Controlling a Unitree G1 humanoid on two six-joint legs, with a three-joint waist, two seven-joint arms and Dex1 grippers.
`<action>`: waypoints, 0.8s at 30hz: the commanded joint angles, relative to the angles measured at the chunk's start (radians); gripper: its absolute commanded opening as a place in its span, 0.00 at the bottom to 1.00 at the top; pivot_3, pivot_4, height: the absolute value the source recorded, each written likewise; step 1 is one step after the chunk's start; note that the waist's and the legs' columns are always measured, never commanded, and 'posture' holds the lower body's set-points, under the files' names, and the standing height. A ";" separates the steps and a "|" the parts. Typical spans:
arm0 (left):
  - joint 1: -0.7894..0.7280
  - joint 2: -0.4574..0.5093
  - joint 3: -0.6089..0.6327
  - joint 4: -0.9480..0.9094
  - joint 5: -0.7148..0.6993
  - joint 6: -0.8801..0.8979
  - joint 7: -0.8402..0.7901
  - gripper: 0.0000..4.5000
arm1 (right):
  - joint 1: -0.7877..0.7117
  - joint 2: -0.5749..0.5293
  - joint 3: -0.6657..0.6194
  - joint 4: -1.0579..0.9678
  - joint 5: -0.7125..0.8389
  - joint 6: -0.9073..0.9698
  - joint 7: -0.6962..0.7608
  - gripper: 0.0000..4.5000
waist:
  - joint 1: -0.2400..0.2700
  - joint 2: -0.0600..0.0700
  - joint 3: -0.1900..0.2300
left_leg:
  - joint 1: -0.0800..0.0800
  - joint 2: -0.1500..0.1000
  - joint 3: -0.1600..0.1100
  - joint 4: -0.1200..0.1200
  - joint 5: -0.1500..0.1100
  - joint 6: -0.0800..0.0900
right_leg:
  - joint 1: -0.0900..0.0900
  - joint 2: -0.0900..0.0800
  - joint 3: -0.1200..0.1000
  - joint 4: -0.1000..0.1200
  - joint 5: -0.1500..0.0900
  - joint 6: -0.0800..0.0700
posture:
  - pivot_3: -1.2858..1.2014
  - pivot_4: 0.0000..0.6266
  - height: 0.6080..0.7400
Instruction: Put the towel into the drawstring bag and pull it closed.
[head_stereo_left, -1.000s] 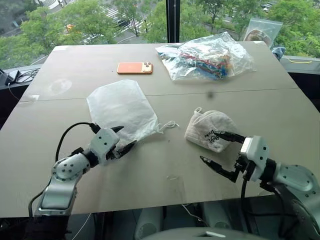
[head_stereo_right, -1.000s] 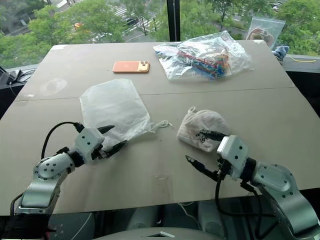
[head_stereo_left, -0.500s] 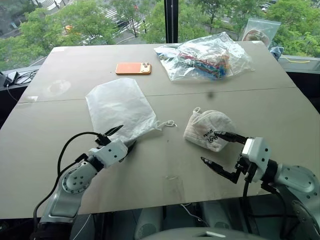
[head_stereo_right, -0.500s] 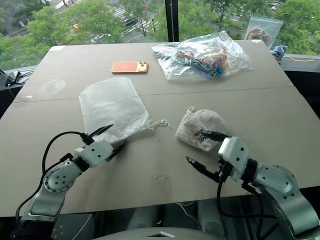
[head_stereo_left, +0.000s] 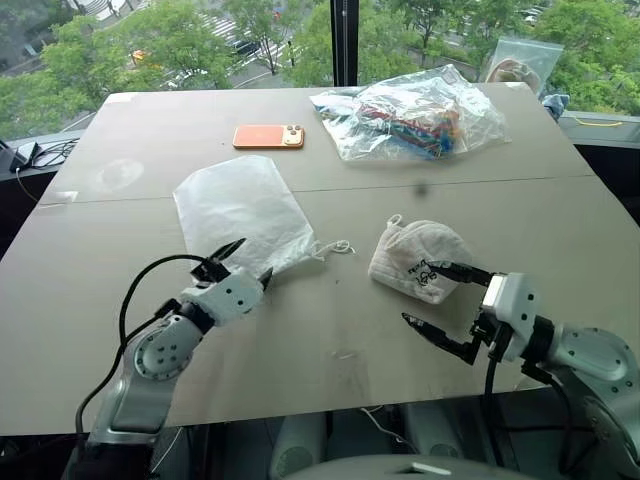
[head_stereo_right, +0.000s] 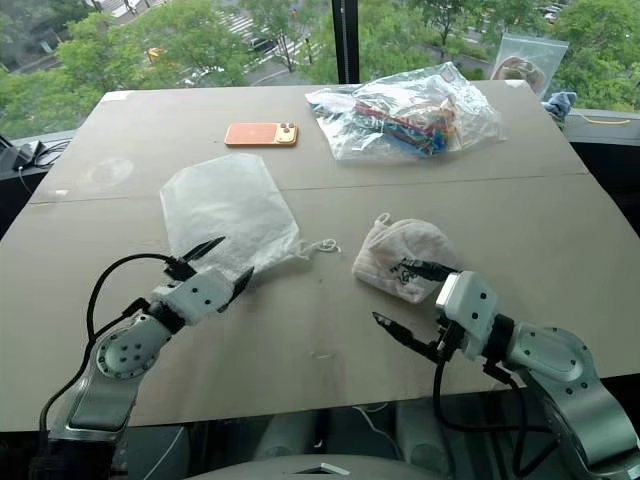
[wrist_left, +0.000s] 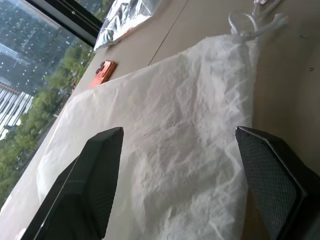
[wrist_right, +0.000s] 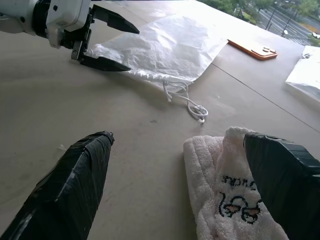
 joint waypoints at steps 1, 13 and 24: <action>-0.031 -0.002 -0.014 -0.045 0.002 0.070 -0.009 0.82 | -0.008 -0.006 -0.005 -0.019 0.004 -0.011 0.002 1.00 | -0.002 0.000 0.000 | 0.000 0.000 0.000 0.000 0.000 0.000 | 0.000 0.000 0.000 0.000 0.000 0.000 | 0.52 0.24 1.00; -0.060 0.016 -0.044 0.054 -0.107 0.136 -0.126 0.70 | -0.006 -0.001 0.004 -0.027 -0.008 -0.002 -0.008 1.00 | -0.002 0.000 0.000 | 0.000 0.000 0.000 -0.001 0.000 0.000 | 0.000 0.000 0.000 0.000 0.000 0.000 | 0.52 0.24 1.00; -0.206 -0.024 0.189 0.091 -0.753 0.827 -0.362 0.01 | -0.026 0.008 0.031 -0.020 -0.018 0.001 -0.021 1.00 | -0.007 0.000 0.000 | 0.001 0.001 0.000 0.000 0.000 0.000 | 0.000 0.002 0.000 0.001 0.001 0.003 | 0.52 0.24 1.00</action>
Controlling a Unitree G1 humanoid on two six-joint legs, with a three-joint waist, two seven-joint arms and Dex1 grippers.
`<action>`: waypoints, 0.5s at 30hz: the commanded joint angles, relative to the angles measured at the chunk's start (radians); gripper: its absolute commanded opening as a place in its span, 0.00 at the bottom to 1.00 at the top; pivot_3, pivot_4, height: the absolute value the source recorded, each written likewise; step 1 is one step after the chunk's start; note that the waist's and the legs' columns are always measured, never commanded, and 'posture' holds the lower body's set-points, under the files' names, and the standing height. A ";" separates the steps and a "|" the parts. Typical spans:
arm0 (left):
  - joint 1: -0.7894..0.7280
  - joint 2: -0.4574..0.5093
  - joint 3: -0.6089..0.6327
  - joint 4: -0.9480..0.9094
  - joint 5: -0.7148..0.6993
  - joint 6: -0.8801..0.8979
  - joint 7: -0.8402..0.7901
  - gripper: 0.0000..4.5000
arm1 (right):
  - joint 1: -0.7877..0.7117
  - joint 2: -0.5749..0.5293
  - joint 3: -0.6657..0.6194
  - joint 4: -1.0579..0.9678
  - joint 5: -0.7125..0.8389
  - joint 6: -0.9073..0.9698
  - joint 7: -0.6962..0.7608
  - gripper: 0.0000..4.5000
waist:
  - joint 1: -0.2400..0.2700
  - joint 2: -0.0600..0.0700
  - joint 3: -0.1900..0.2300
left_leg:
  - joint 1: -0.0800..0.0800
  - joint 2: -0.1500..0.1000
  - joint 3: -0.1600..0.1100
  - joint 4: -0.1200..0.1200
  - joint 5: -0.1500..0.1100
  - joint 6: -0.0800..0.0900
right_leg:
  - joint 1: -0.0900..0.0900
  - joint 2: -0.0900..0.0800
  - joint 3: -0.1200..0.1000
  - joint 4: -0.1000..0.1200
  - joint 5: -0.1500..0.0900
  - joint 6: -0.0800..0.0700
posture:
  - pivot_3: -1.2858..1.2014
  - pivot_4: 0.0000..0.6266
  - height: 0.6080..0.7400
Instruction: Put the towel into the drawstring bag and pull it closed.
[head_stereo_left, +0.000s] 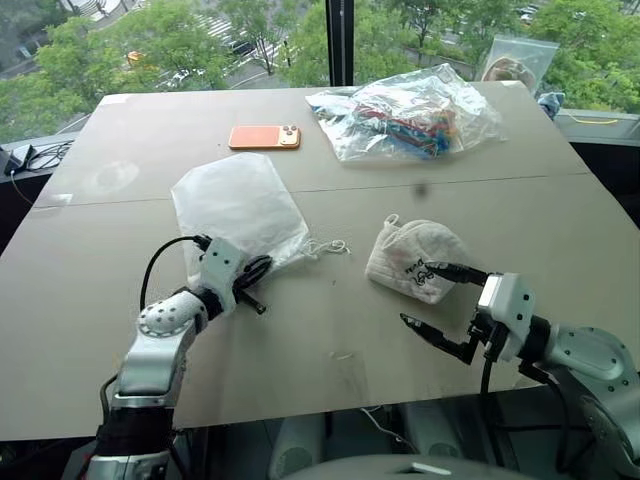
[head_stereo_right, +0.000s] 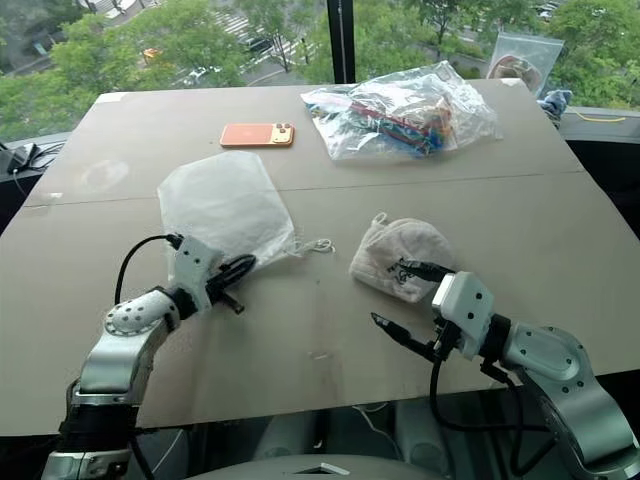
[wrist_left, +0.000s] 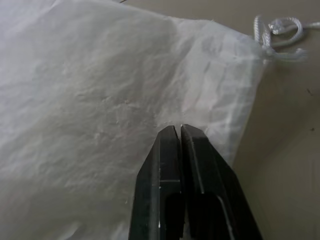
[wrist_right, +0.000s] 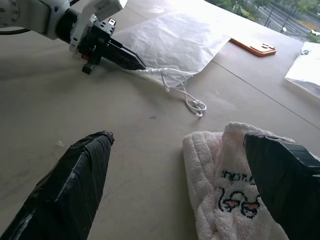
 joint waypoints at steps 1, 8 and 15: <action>-0.042 0.058 0.083 0.023 -0.174 0.198 -0.076 0.01 | -0.009 0.008 0.013 -0.021 -0.004 -0.005 -0.011 1.00 | 0.000 0.000 0.000 | 0.000 0.000 -0.001 0.000 0.000 0.000 | 0.000 0.000 0.000 0.000 0.000 0.000 | 0.52 0.24 1.00; -0.141 0.198 0.110 0.100 -0.351 0.475 -0.182 0.01 | 0.003 0.031 0.048 -0.023 -0.029 -0.013 -0.037 1.00 | 0.002 -0.001 0.001 | -0.001 0.000 -0.001 0.000 0.000 0.000 | 0.000 0.000 -0.001 -0.001 -0.002 -0.003 | 0.52 0.24 1.00; -0.133 0.277 0.021 0.153 -0.158 0.128 -0.234 0.01 | 0.014 0.045 0.067 -0.035 -0.049 -0.015 -0.055 1.00 | 0.001 -0.001 0.001 | -0.001 0.000 -0.001 -0.001 0.000 0.000 | 0.000 0.000 0.000 -0.001 -0.002 -0.003 | 0.52 0.24 1.00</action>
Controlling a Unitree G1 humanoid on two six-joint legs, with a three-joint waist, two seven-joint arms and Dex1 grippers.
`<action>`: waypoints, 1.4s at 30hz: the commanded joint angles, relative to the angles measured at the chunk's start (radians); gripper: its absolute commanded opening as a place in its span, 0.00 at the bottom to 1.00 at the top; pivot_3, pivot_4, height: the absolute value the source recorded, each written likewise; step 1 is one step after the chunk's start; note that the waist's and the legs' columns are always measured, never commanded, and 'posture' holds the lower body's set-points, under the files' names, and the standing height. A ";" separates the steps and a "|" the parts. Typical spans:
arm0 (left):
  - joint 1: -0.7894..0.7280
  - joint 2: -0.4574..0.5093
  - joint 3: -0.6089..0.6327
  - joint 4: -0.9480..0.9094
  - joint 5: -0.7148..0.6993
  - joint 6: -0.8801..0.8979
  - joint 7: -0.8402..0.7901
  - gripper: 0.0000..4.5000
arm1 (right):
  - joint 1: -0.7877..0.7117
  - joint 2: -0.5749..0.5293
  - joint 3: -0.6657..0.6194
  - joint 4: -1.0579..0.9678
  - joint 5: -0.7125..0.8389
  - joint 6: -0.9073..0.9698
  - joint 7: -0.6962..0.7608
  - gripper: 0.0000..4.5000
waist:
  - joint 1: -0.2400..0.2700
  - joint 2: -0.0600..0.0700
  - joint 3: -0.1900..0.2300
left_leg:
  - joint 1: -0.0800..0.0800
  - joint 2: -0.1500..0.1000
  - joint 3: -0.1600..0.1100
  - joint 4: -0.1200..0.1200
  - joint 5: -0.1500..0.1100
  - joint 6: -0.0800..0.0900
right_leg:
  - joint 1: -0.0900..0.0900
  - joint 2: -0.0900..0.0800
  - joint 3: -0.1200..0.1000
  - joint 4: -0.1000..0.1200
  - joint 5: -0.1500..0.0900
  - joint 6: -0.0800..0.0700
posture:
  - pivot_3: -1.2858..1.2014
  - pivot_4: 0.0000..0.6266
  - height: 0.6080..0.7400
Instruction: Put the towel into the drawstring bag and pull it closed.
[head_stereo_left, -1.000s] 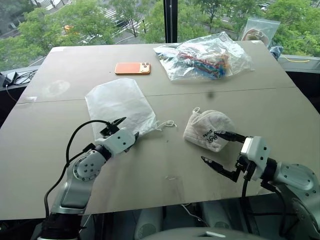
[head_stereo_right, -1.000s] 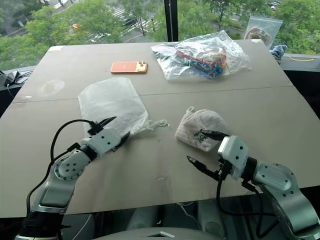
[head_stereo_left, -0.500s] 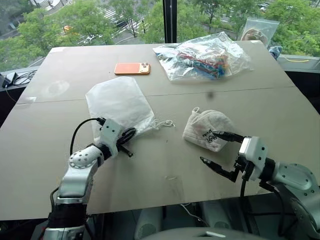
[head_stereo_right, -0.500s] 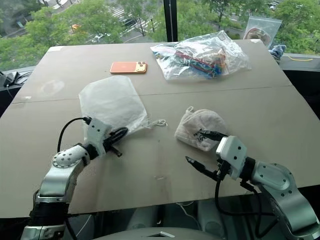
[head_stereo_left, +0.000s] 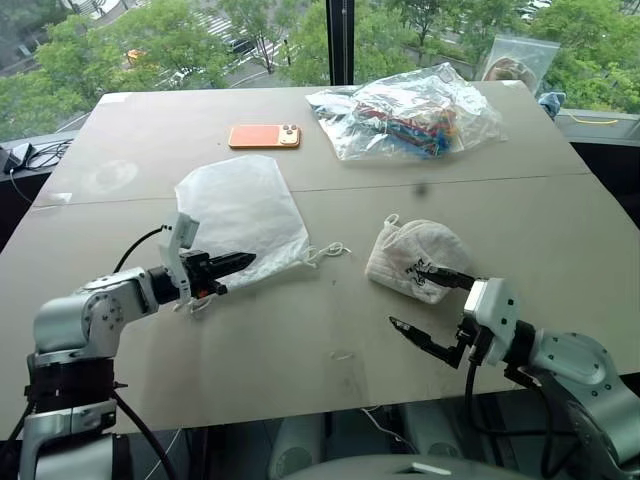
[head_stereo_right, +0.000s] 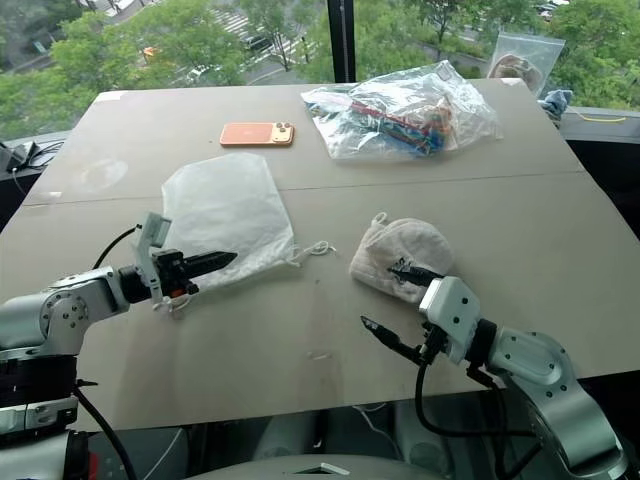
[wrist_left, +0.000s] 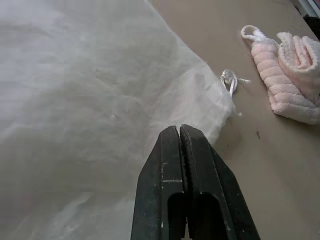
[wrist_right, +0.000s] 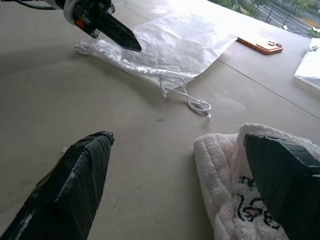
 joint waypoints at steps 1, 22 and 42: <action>0.058 0.038 -0.033 -0.045 0.138 -0.315 -0.052 0.06 | 0.002 0.005 0.002 -0.038 -0.007 -0.014 -0.012 1.00 | 0.000 0.000 0.000 | 0.000 0.000 0.000 0.000 0.000 0.000 | 0.000 0.000 0.000 0.000 0.000 0.000 | 0.52 0.24 1.00; 0.623 -0.057 0.120 0.084 0.775 -1.603 0.575 0.79 | 0.038 -0.008 0.004 -0.053 0.020 -0.004 0.005 1.00 | 0.005 -0.001 0.000 | 0.001 0.003 0.007 -0.003 0.000 0.000 | -0.001 -0.003 0.004 -0.004 0.000 0.000 | 0.52 0.24 1.00; 0.417 0.033 -0.048 -0.067 0.794 -1.119 0.369 0.79 | -0.013 0.005 0.020 -0.031 0.016 0.000 0.000 1.00 | 0.006 -0.001 -0.001 | 0.002 0.001 0.006 -0.003 0.000 0.000 | 0.000 -0.002 0.003 -0.003 0.000 0.000 | 0.52 0.24 1.00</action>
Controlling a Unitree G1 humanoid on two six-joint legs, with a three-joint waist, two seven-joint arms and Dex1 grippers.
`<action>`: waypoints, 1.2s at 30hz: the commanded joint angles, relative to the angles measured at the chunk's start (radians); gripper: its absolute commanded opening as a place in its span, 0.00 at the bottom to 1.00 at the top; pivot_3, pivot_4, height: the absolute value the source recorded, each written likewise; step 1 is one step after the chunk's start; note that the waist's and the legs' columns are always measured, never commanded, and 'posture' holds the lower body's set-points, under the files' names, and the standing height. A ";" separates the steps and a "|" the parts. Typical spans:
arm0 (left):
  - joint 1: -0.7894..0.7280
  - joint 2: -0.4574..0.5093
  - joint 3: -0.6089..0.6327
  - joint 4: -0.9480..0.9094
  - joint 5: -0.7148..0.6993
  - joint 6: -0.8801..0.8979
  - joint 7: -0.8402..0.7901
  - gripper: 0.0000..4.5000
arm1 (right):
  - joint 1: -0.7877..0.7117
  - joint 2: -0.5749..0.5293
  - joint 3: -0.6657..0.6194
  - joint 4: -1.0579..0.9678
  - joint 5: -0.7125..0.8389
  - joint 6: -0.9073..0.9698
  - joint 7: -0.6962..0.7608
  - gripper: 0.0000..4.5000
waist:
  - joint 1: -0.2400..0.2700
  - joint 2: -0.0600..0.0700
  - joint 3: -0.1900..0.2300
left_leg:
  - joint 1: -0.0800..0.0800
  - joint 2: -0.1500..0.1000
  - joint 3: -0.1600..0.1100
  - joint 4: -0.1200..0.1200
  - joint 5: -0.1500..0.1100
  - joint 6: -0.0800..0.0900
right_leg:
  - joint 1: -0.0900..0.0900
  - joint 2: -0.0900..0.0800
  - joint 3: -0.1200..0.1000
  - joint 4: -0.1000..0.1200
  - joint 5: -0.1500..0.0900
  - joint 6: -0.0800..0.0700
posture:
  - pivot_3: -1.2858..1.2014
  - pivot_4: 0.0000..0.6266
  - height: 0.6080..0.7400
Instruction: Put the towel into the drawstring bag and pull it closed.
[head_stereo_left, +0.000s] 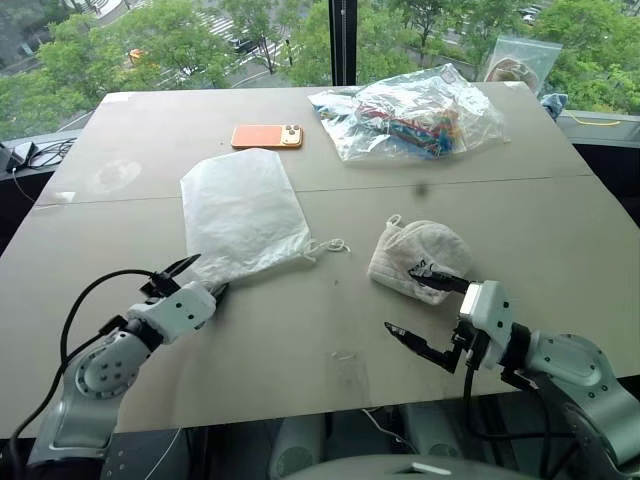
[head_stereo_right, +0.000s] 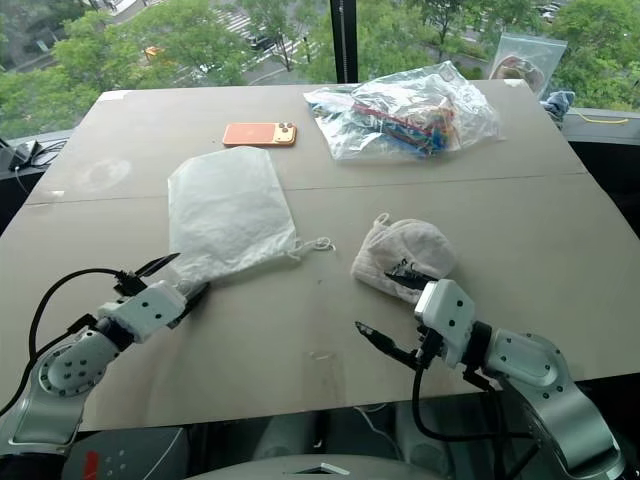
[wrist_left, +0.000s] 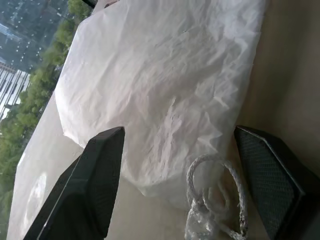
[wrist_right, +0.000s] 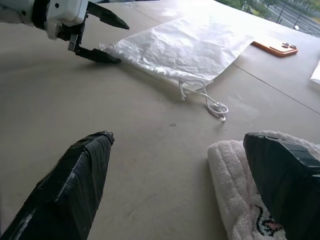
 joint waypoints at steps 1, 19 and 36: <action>-0.049 0.052 -0.019 0.024 0.018 0.064 -0.040 0.79 | -0.008 0.010 -0.003 -0.016 -0.002 -0.015 -0.011 1.00 | 0.000 0.001 0.000 | 0.000 0.000 0.000 0.000 0.000 0.000 | 0.000 0.000 0.000 0.000 0.000 0.000 | 0.52 0.24 1.00; -0.493 -0.010 -0.040 0.079 -0.710 1.135 -0.537 0.02 | -0.031 0.070 0.040 0.002 -0.078 -0.039 -0.080 1.00 | -0.003 0.000 0.000 | -0.001 -0.001 -0.002 0.003 0.000 0.000 | 0.000 0.001 -0.001 0.003 0.000 0.000 | 0.52 0.24 1.00; -0.355 0.200 -0.082 -0.086 -0.797 1.276 -0.593 0.02 | -0.317 0.167 0.102 0.172 -0.116 -0.046 -0.080 1.00 | -0.025 -0.004 0.006 | -0.002 0.000 -0.002 0.001 0.000 0.000 | -0.003 0.002 0.002 0.003 0.000 -0.002 | 0.52 0.24 1.00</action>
